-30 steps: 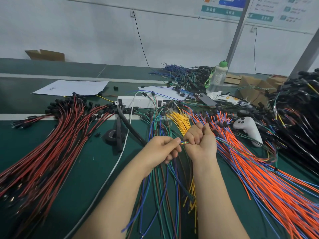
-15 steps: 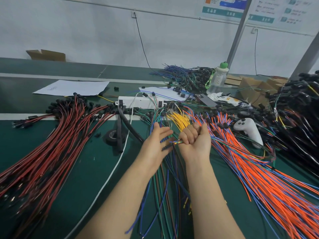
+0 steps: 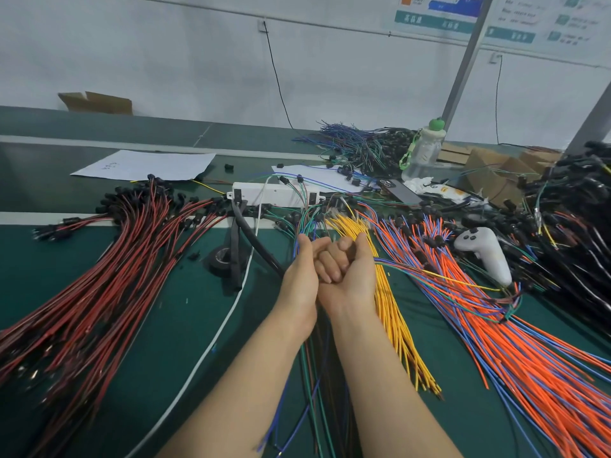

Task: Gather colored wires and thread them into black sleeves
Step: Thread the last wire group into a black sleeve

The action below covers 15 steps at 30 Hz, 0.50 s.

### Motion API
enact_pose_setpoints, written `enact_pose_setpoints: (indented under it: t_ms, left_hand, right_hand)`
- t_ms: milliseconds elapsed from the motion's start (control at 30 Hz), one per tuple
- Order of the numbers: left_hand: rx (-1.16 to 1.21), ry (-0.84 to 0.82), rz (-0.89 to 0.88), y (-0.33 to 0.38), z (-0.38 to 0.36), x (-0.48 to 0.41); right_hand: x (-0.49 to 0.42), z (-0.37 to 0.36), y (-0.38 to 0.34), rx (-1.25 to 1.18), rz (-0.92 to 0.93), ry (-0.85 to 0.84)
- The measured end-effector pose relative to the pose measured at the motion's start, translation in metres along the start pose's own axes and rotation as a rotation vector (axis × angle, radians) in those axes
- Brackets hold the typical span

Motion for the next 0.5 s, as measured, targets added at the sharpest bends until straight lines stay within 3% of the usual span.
enact_pose_setpoints:
  t_ms: [133,267,500]
  left_hand:
    - [-0.138,-0.051,-0.104,0.000,0.003,-0.001]
    - [-0.564,-0.145,-0.375,0.006,0.012,0.002]
    - [-0.536,-0.241,-0.234,0.009,0.009,0.009]
  right_hand:
    - [0.000,-0.003,-0.005,-0.033,0.032,0.041]
    - [0.000,0.001,-0.026,-0.064,0.169,0.080]
    - [-0.001,0.004,-0.036,-0.012,0.230,0.029]
Point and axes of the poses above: each hand's wrist, its own x-axis away from the middle knuckle, its own z-axis out of the back of the hand, y = z × x, the point moved 1 cm from there along -x, towards the middle knuckle
